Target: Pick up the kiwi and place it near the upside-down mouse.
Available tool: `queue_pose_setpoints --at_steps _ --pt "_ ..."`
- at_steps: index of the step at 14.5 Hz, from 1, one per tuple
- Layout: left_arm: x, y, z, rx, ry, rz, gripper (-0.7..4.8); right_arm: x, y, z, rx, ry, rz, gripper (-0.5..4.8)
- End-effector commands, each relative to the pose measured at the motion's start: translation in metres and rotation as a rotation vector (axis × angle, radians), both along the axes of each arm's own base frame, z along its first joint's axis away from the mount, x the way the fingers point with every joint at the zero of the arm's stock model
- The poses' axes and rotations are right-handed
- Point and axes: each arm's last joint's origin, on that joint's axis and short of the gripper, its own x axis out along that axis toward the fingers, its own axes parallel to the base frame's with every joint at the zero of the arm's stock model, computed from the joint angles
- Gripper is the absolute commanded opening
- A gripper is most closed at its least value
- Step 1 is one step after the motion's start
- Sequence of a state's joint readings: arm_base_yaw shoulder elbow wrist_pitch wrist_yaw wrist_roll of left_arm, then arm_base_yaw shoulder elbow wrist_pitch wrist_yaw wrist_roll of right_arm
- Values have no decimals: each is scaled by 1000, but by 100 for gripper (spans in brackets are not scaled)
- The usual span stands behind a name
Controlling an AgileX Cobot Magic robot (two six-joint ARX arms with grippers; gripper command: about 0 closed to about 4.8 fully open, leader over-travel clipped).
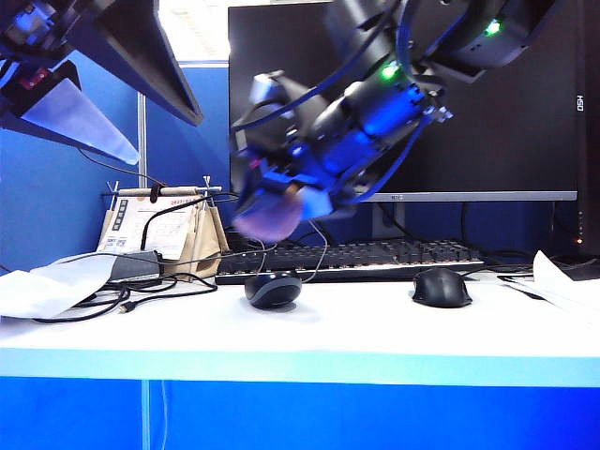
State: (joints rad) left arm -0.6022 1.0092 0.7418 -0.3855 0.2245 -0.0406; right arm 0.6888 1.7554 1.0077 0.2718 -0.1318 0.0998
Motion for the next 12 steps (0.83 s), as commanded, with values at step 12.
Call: queue_pose_setpoints --at_steps 12 --pt "-2 -1 2 -51 53 -21 479 -5 19 -57 21 -18 44 252"
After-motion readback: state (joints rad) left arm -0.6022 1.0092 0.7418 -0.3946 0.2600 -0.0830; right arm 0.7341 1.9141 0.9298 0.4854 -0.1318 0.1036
